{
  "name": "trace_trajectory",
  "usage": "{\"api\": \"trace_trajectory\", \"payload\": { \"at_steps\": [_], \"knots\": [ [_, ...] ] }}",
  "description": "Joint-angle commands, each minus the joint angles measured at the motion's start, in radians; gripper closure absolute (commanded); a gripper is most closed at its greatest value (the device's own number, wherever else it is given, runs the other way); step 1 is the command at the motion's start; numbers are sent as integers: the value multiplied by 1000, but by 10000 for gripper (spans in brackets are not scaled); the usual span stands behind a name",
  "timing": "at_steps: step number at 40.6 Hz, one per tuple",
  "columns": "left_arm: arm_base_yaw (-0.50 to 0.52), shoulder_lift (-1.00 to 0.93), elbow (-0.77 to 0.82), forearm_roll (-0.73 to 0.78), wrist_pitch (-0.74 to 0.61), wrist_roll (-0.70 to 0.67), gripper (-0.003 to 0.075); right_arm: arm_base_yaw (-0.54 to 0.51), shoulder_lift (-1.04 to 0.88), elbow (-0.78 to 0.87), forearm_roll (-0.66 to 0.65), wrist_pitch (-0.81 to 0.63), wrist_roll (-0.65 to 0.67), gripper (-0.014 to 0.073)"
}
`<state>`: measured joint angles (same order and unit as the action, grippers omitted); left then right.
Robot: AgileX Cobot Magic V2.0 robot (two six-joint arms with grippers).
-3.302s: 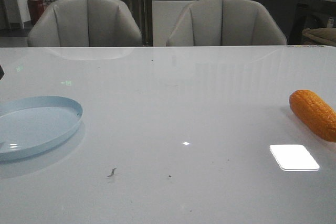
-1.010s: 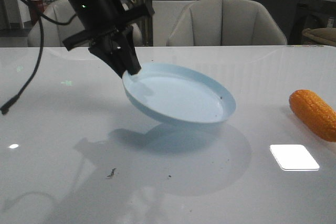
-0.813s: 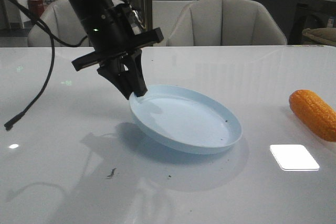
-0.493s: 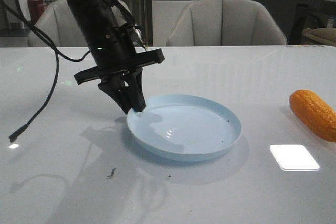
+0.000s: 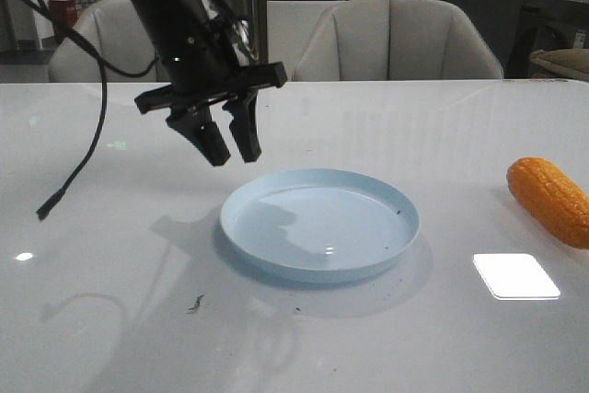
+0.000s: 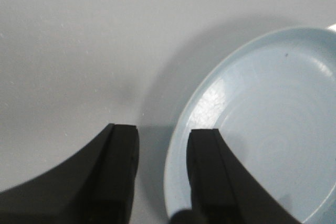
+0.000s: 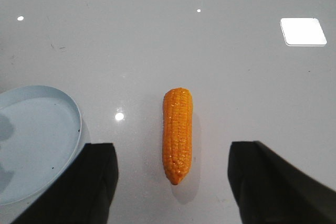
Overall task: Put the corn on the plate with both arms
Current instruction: 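Raise the left gripper away from the plate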
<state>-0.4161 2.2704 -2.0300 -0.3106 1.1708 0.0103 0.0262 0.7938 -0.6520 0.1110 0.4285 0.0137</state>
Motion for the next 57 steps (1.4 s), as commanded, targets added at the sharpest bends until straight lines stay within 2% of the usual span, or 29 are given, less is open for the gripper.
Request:
{"api": "trace_trajectory", "payload": {
  "at_steps": [1,10,18,21,26,30,38,44,49,57],
  "knots": [
    [1,-117,-131,41,-15,-10,387,-6,-1,-31,-5,-74,-5,41],
    [33,-266,-357,317,-9,-10,388,-6,-1,-31,-5,-74,-5,41],
    [87,-472,-369,388,-6,-48,388,-6,-1,-31,-5,-72,-5,41],
    [100,-585,-333,471,29,-50,388,-6,-1,-31,-5,-67,-5,41],
    [110,-765,-157,638,10,-80,389,-6,-1,-31,-5,-66,-5,41],
    [146,-920,74,640,-91,-102,389,-6,-1,-31,-5,-55,-5,41],
    [215,-1299,726,612,-469,-165,389,-6,13,-37,-6,56,-5,41],
    [217,-1546,1062,532,-658,-165,389,-6,85,-135,-6,91,-5,40],
    [217,-1692,1185,440,-659,-165,389,-6,193,-280,-6,122,-5,27],
    [217,-1734,1215,445,-535,-165,389,-6,436,-520,-7,221,-5,-6]
  ]
}}
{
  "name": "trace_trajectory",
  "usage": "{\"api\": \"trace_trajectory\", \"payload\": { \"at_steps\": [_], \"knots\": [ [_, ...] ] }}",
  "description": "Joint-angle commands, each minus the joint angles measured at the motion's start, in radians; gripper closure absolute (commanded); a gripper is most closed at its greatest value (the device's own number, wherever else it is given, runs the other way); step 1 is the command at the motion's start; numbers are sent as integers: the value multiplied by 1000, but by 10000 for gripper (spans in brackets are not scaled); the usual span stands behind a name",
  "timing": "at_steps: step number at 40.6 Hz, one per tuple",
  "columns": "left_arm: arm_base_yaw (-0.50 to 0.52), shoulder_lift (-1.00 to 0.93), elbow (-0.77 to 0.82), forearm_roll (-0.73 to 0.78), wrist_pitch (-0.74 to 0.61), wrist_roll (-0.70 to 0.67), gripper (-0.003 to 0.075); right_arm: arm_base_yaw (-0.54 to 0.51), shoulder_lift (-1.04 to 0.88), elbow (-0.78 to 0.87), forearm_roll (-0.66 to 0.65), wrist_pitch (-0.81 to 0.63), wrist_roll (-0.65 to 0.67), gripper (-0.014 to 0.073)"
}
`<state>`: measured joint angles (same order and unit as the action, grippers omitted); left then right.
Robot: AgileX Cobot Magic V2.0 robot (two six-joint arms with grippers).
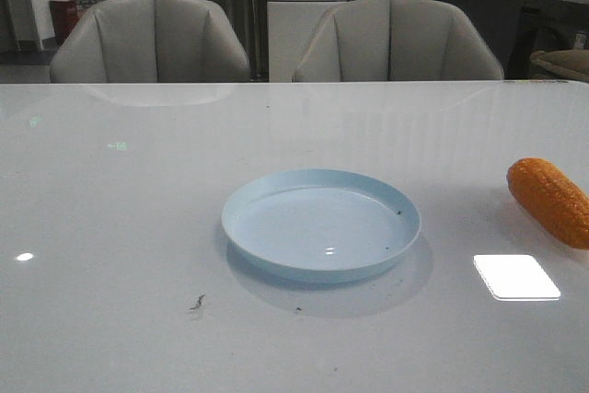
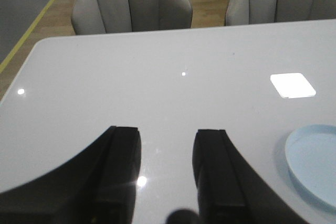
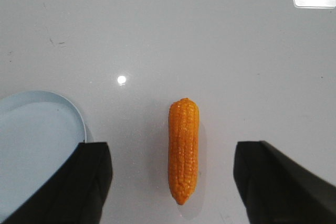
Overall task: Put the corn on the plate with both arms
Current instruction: 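Raise the left gripper away from the plate, then lower the right gripper over the orange corn cob and grasp it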
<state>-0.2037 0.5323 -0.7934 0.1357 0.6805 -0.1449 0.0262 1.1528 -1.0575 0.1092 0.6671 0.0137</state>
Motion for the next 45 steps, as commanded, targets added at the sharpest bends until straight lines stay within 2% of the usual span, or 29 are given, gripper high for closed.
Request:
{"api": "trace_trajectory", "payload": {
  "at_steps": [1,12,22,27,45],
  "knots": [
    [5,4,-21,-2,-44,-10,389,-6,103,-133,-5,-16,-5,-6],
    [5,5,-21,-2,-53,-10,389,-6,408,-303,-13,63,-5,-6],
    [5,5,-21,-2,-53,-10,389,-5,599,-345,-24,87,-5,-6],
    [5,5,-21,-2,-53,-10,389,-5,649,-345,-62,90,-5,-6],
    [5,5,-21,-2,-87,-10,389,-5,744,-345,-60,94,-5,2]
  ]
}}
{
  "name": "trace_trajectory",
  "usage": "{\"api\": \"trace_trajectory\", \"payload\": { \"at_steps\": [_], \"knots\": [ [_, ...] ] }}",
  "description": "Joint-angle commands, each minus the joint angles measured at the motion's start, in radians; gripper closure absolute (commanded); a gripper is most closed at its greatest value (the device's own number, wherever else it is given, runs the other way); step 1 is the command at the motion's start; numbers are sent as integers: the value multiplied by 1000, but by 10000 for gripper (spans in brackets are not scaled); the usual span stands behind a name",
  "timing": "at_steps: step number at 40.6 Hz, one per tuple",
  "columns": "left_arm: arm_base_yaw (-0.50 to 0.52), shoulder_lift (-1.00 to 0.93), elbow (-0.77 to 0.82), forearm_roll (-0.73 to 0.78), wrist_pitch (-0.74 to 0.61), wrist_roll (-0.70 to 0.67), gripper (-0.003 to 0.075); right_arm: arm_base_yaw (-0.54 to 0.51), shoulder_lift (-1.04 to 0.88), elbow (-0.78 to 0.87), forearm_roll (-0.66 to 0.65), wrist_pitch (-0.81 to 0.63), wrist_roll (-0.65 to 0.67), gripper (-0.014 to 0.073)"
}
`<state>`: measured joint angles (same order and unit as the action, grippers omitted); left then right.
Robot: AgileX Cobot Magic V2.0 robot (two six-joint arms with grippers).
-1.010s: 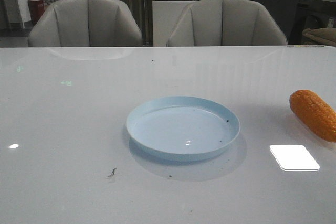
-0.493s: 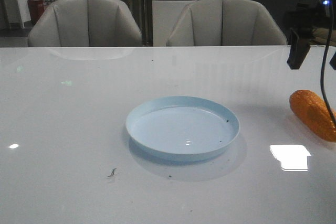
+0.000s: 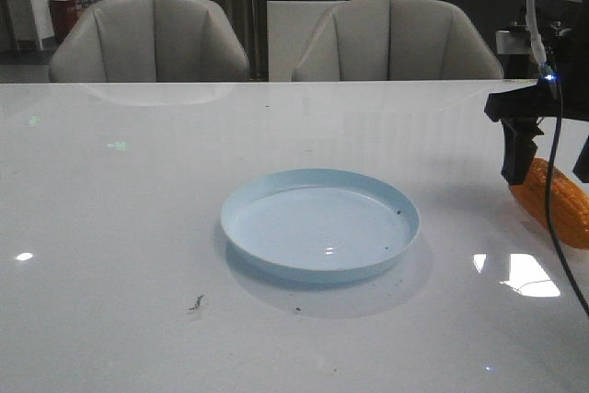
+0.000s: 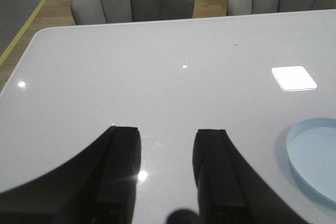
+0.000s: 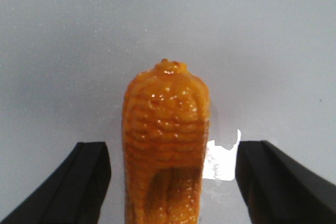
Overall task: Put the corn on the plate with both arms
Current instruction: 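Lower the right gripper over the orange corn cob and grasp it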
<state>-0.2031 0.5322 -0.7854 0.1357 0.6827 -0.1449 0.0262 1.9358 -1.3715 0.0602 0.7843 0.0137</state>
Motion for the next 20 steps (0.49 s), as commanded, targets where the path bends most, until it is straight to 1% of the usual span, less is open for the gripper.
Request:
{"api": "trace_trajectory", "payload": {
  "at_steps": [1,7,9,12,16,18,20],
  "knots": [
    [4,6,-29,-2,-89,-10,389,-5,-35,-31,-10,-23,-5,2],
    [4,6,-29,-2,-98,-10,389,-5,-24,-30,-10,-23,-5,4],
    [4,6,-29,-2,-102,-10,389,-5,-24,-30,-10,-23,-7,25],
    [4,6,-29,-2,-104,-10,389,-5,-24,-30,-10,-25,-7,99],
    [4,6,-29,-2,-104,-10,389,-5,-24,-30,-10,-25,-7,285],
    [4,6,-29,-2,-104,-10,389,-5,-24,-30,-10,-25,-7,340],
    [4,6,-29,-2,-104,-10,389,-5,-24,-32,-1,-25,-7,366]
  ]
}}
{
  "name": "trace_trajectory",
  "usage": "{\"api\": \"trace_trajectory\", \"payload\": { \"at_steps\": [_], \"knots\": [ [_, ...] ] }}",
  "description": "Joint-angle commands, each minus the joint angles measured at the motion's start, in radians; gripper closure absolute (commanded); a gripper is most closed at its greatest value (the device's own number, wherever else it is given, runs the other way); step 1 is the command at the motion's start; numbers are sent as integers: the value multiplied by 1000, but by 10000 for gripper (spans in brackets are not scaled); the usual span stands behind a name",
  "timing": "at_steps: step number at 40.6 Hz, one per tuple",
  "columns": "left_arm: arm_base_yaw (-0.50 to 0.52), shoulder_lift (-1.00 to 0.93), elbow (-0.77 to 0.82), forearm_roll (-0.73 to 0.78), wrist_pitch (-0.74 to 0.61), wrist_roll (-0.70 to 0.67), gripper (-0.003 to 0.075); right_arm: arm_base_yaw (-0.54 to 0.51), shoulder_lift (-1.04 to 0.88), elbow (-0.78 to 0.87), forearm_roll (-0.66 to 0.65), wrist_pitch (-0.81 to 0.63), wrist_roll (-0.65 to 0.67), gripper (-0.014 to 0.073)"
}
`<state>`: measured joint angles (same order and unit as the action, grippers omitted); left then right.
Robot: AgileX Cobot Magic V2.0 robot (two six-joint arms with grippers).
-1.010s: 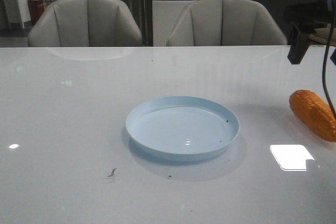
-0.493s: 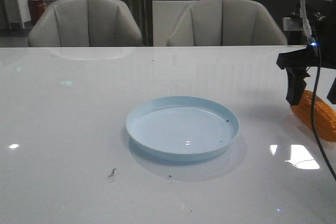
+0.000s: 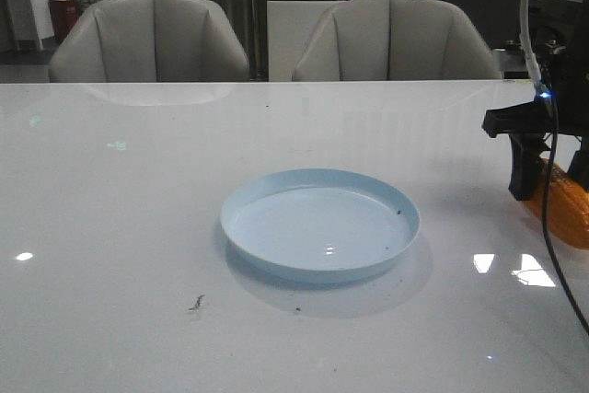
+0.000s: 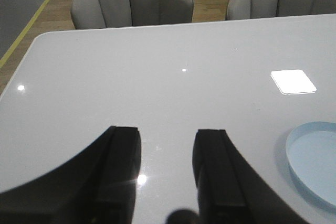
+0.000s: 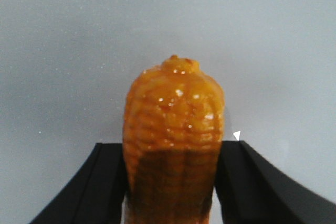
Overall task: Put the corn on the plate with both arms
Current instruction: 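Lower the right gripper over the orange corn cob and grasp it, then carry the corn cob over the plate and lower it in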
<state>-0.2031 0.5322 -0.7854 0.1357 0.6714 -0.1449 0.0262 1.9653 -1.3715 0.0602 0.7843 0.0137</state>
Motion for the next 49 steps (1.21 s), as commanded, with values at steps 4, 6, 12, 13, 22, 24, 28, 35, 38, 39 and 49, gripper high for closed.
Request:
{"api": "trace_trajectory", "payload": {
  "at_steps": [4,6,12,13,22,24,28,35,38,39,49],
  "knots": [
    [4,6,-29,-2,-97,-10,389,-1,-55,-63,26,-13,-7,368],
    [4,6,-29,-2,-104,-10,389,8,-55,-101,35,1,-8,368],
    [4,6,-29,-2,-124,-10,389,64,-55,-244,55,62,-30,368],
    [4,6,-29,-2,-126,-10,389,80,-55,-267,57,74,-33,368],
    [4,6,-29,-5,-126,-10,389,239,-55,-425,58,125,-33,368],
    [4,6,-29,-5,-126,-10,389,277,-55,-429,61,121,-33,368],
    [4,6,-29,-5,-126,-10,389,344,-48,-427,61,124,-33,368],
    [4,6,-29,-5,-126,-10,389,429,4,-426,61,144,-33,368],
    [4,6,-29,-5,-126,-10,389,450,41,-426,61,165,-33,368],
    [4,6,-29,-5,-126,-10,389,454,55,-426,61,172,-33,368],
    [4,6,-29,-5,-126,-10,389,463,153,-426,67,236,-33,346]
  ]
}}
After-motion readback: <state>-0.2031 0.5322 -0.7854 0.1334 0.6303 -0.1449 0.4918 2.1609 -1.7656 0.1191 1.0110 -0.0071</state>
